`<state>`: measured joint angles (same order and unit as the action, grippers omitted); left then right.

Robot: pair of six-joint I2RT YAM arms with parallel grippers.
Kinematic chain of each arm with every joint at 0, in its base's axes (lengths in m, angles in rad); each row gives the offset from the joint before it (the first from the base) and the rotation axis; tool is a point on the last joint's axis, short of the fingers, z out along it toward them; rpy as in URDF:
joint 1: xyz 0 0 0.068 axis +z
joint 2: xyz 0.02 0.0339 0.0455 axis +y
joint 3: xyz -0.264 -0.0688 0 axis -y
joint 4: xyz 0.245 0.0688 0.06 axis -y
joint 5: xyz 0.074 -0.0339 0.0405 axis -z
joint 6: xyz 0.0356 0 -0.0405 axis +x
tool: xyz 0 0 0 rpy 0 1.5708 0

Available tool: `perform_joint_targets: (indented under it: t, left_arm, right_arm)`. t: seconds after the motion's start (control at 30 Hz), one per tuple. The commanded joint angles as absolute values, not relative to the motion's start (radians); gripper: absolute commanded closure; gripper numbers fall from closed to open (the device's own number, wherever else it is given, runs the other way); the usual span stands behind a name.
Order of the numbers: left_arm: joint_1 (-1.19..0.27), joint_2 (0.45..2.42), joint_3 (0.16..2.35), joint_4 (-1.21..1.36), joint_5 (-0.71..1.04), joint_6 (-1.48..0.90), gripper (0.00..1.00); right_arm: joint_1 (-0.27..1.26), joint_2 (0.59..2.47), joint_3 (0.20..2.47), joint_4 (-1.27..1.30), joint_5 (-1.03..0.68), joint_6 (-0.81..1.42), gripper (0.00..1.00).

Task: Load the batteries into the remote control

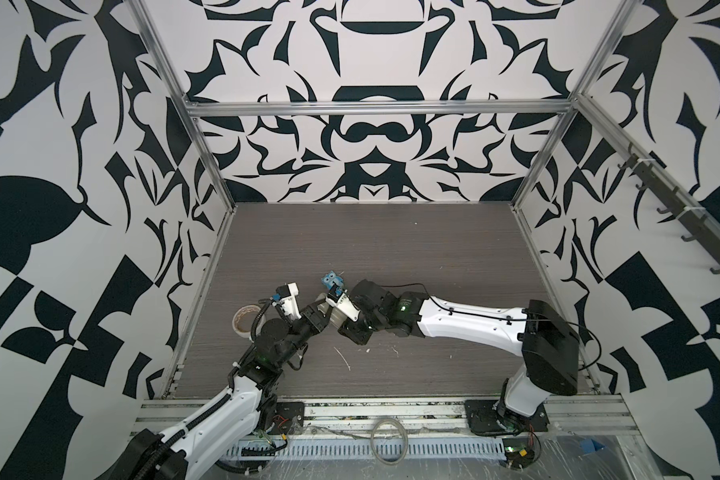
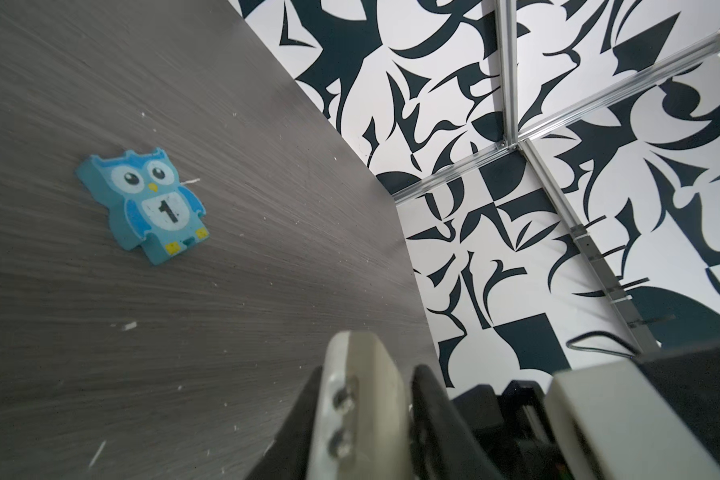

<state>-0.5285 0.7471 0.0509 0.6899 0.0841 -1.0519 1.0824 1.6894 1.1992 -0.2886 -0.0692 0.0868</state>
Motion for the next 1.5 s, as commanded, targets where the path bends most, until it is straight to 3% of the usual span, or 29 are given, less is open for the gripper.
perform_joint_targets:
  t: [0.0, 0.13, 0.33, 0.5, 0.53, 0.97, 1.47]
  left_arm:
    - [-0.529, 0.727, 0.09, 0.677, 0.098, -0.997, 0.45]
    - [-0.529, 0.693, 0.093, 0.638, 0.114, -0.978, 0.24]
    - [-0.529, 0.588, 0.091, 0.576, 0.153, -0.931, 0.19]
    - [-0.529, 0.54, 0.202, 0.433, 0.341, -0.777, 0.16]
    - [-0.53, 0.542, 0.23, 0.402, 0.38, -0.75, 0.12]
    - [-0.529, 0.614, 0.388, 0.338, 0.554, -0.607, 0.07]
    - [-0.534, 0.759, 0.453, 0.605, 0.701, -0.682, 0.03]
  right_arm:
    - [1.074, 1.646, 1.206, -0.288, -0.063, 0.097, 0.77]
    - [1.046, 1.634, 1.191, -0.271, -0.098, 0.119, 0.79]
    - [0.967, 1.561, 1.124, -0.2, -0.221, 0.153, 0.8]
    - [0.902, 1.504, 1.089, -0.174, -0.374, 0.146, 0.81]
    - [0.894, 1.493, 1.086, -0.173, -0.401, 0.142, 0.81]
    - [0.827, 1.313, 0.997, -0.068, -0.575, 0.151, 0.83]
    - [0.779, 1.155, 0.888, 0.134, -0.797, 0.228, 0.85]
